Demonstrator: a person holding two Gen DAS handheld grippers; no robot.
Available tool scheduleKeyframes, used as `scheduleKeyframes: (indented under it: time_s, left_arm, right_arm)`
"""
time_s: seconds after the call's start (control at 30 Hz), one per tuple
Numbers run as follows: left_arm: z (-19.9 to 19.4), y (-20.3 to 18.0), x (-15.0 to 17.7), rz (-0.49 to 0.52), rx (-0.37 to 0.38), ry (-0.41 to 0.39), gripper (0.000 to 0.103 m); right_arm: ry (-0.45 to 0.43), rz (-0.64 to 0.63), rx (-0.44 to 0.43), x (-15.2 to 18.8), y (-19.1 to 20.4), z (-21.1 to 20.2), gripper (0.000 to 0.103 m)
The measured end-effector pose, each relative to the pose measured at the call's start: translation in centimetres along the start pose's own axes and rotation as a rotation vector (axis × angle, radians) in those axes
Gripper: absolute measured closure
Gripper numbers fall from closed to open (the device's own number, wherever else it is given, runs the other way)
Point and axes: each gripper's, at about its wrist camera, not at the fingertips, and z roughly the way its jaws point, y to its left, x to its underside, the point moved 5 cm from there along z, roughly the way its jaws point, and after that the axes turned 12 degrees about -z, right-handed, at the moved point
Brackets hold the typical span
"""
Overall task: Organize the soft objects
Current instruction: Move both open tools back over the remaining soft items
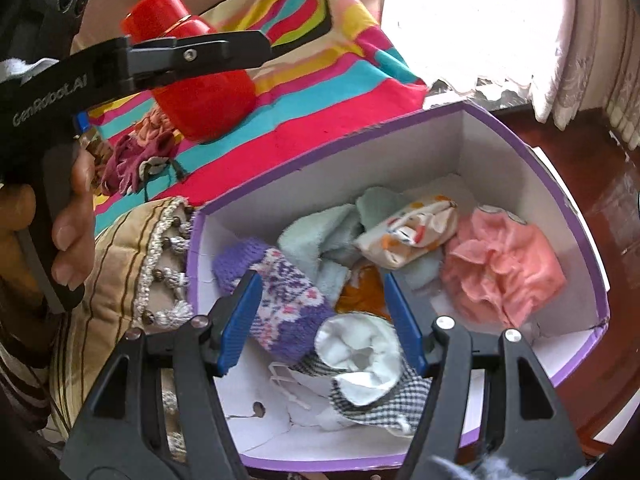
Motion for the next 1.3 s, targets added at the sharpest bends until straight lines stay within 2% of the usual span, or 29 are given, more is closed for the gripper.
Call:
scheduleKeyframes:
  time_s: [0.2, 0.53, 0.73, 0.87, 1.1, 1.3]
  left_arm:
    - [-3.5, 3.4, 0.7, -0.045, -0.023, -0.053, 0.057]
    - [-9.2, 12.0, 1.8, -0.183, -0.095, -0.153, 0.054]
    - [-13.3, 18.4, 2.0, -0.315, -0.155, -0.252, 0.053]
    - [-16.1, 23.9, 2.5, -0.424, -0.233, -0.323, 0.048]
    - [-18.9, 32.6, 5.3, -0.602, -0.322, -0.364, 0.045]
    - [-18.5, 36.5, 7.6, -0.667, -0.367, -0.332, 0.042]
  right_arm:
    - [0.014, -0.057, -0.012, -1.6, 2.8, 1.2, 0.036]
    - [0.021, -0.2, -0.042, -4.9, 9.3, 2.7, 0.036]
    - [0.015, -0.286, -0.068, -7.1, 13.2, 3.2, 0.036]
    - [-0.001, -0.347, -0.09, -8.9, 16.1, 3.4, 0.036]
    - [-0.014, -0.424, -0.124, -11.6, 20.5, 4.5, 0.036]
    - [-0.028, -0.496, -0.137, -13.7, 23.8, 5.5, 0.036]
